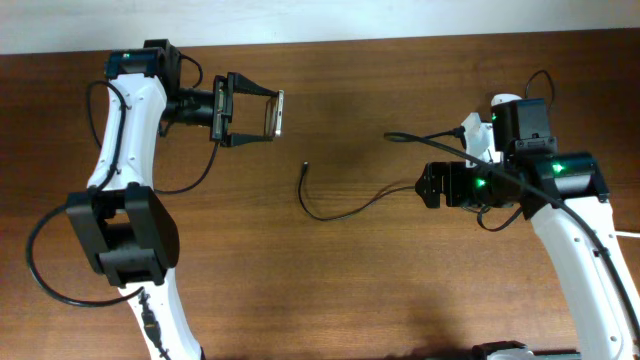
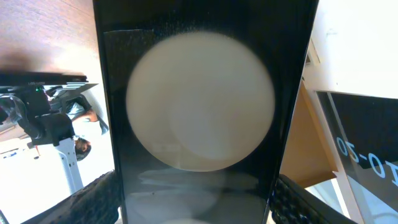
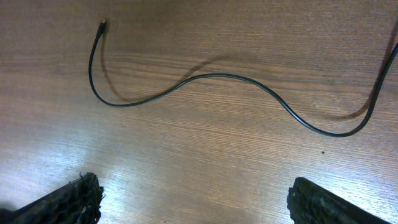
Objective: Plug charger to phone and switch on socket
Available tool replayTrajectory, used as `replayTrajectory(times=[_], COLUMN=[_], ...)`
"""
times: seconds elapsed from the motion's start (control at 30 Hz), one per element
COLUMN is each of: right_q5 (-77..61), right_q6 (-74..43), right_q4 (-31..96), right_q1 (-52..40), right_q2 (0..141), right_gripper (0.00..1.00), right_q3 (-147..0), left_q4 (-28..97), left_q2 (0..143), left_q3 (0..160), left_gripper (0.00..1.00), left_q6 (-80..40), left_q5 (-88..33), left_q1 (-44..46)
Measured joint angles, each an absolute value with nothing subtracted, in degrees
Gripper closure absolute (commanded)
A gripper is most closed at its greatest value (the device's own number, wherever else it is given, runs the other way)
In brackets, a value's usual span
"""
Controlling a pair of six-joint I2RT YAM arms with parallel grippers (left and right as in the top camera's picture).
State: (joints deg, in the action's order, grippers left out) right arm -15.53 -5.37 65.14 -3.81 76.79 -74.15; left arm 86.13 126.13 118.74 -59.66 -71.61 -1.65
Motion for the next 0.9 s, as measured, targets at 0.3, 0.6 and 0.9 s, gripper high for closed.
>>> replayTrajectory(times=[0.3,0.6,0.9], right_q5=[-15.5,-15.6,-15.5], right_q6=[-5.4,-5.4,-5.4], right_q4=[65.1,65.1,65.1], right_q1=[-3.8,-3.8,-3.8], right_q2=[76.8,76.8,76.8], right_gripper=[0.01,0.01,0.01], right_q3=[-74.1,-74.1,-74.1], left_q4=[86.1,86.1,86.1], left_q2=[126.1,126.1,126.1], left_q3=[118.7,118.7,118.7], left_gripper=[0.69,0.69,0.69], left_q6=[-59.7,-59.7,-59.7], left_q5=[-71.6,-71.6,-70.5], left_q1=[-1.7,-1.7,-1.7])
